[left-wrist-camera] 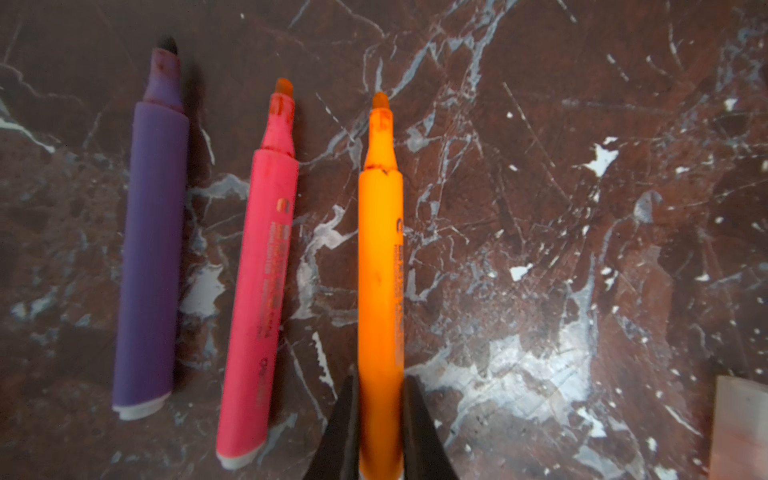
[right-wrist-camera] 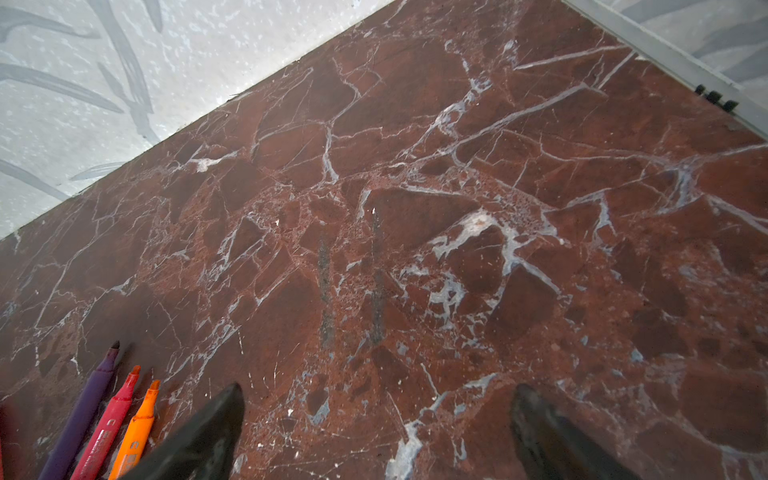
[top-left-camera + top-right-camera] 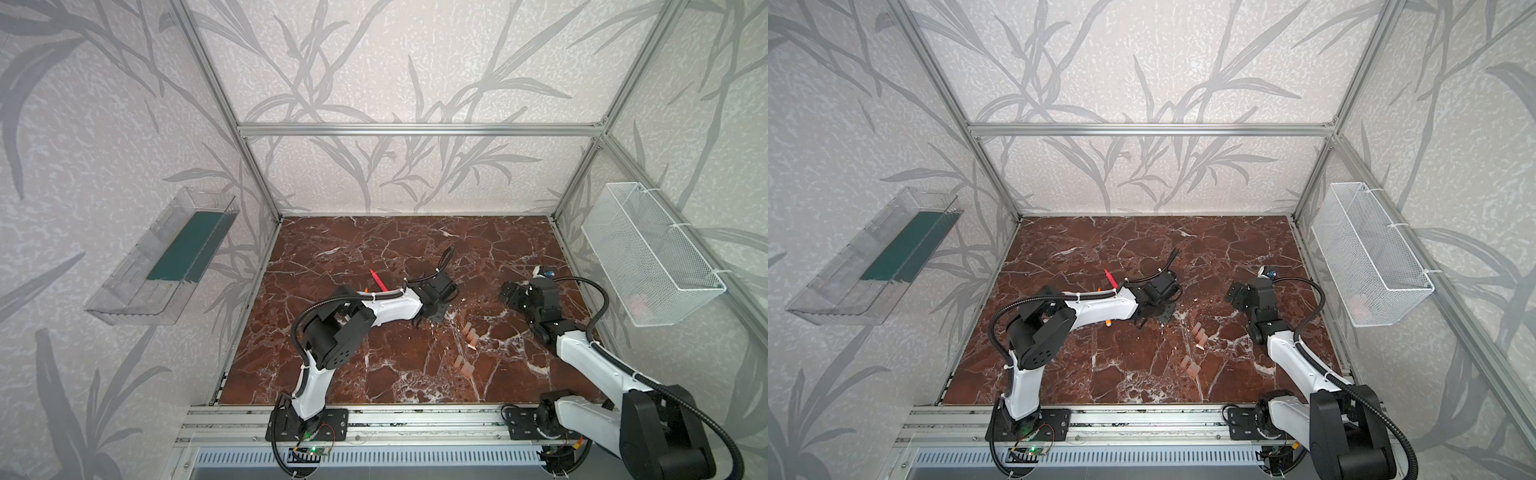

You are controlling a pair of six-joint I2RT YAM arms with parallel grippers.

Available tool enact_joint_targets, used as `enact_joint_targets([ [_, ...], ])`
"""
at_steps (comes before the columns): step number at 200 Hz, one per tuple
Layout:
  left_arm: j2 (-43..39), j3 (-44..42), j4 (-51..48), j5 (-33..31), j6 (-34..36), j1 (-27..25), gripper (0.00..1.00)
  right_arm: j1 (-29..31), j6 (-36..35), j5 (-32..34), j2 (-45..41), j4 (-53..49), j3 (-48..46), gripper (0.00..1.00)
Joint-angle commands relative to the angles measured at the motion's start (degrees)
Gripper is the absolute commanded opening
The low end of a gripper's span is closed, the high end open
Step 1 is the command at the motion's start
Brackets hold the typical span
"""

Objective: Insert the pens into the pen caps

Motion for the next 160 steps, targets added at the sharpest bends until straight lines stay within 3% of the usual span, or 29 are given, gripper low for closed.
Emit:
enact_joint_targets([
  [1,-4.88,-1.33,0.73,0.92,0.89,0.27,0.00,0.46,0.36,0.69,-0.78,-3.55,2.52,0.96],
  [15,-7.27,-2.24,1.29,2.21,1.06,0.26,0.00,0.86,2.55,-0.42,-2.42,-7.70,3.36,0.96],
  [34,-10.89,-4.69,3.44,3.90,1.06,0.27,0.00,2.76,4.86,-9.24,-4.38,-3.46,1.61,0.96],
  [65,-16.56,-11.13,9.89,8.39,1.79,0.27,0.00,11.67,11.10,-14.50,-6.09,2.72,0.41,0.95],
  [76,-18.46,-13.89,12.92,10.21,1.94,0.27,0.00,15.96,12.75,-14.53,-6.26,6.74,-0.60,0.93],
  [108,-23.61,-20.26,19.00,13.38,1.68,0.18,0.00,25.37,15.45,-12.97,-3.52,16.51,-1.15,0.76],
  [160,-29.05,-26.54,24.83,17.35,1.33,0.08,0.00,27.34,19.91,-12.20,2.83,22.94,-1.04,0.68],
])
